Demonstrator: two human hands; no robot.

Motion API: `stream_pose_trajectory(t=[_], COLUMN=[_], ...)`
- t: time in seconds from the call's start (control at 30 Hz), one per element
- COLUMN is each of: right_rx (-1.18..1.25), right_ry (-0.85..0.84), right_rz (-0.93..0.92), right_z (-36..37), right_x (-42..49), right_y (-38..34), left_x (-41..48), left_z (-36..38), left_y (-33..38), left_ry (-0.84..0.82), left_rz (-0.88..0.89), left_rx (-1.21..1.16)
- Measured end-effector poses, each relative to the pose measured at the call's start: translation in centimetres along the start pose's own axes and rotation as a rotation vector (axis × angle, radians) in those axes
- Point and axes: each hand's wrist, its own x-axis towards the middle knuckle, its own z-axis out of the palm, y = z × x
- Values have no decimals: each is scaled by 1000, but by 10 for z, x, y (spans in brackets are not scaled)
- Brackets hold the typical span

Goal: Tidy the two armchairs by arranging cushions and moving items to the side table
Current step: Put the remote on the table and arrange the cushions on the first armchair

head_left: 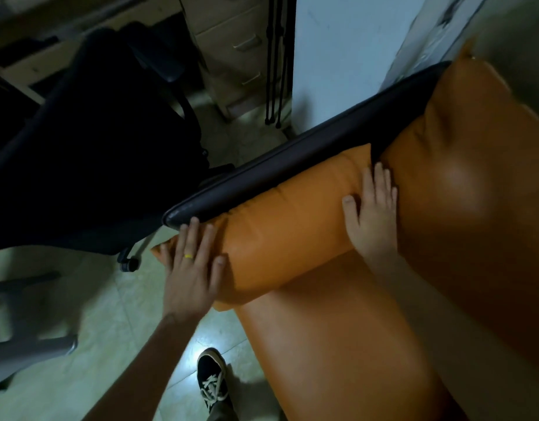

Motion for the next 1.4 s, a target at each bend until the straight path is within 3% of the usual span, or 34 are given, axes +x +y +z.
stream_pose_trajectory(t=[0.1, 0.33, 0.47, 0.53, 0.6, 0.73, 0.83, 0.93, 1.0, 1.2, 1.4], right_rx=[123, 270, 180, 111, 53, -102, -229, -382, -453, -525, -548], right_ry=[-118, -335, -312, -223, -135, 29, 16, -49, 0, 134, 278], right_rz=[13, 67, -13, -15, 2, 117, 197, 214, 259, 422, 643], right_z=[11, -13, -72, -108, -143, -186, -195, -194, -195, -207, -224], right_x=[-21, -21, -38, -39, -34, -23, -16, -16, -28, -78, -114], right_y=[-3, -3, 14, 28, 41, 65, 90, 118, 136, 204, 240], left_x=[5, 8, 36, 61, 91, 136, 157, 177, 195, 283, 338], left_z=[12, 10, -14, -26, -35, -44, -36, -16, 0, 21, 36], left_y=[25, 39, 92, 136, 190, 307, 383, 419, 420, 434, 432], left_ry=[-49, -209, -340, -393, -401, -282, -219, -283, -239, -95, -27], left_rz=[123, -1, -143, -10, 237, 596, 886, 982, 1010, 1228, 1252], left_rx=[60, 83, -52, -120, -150, -285, -276, -28, 116, 88, 84])
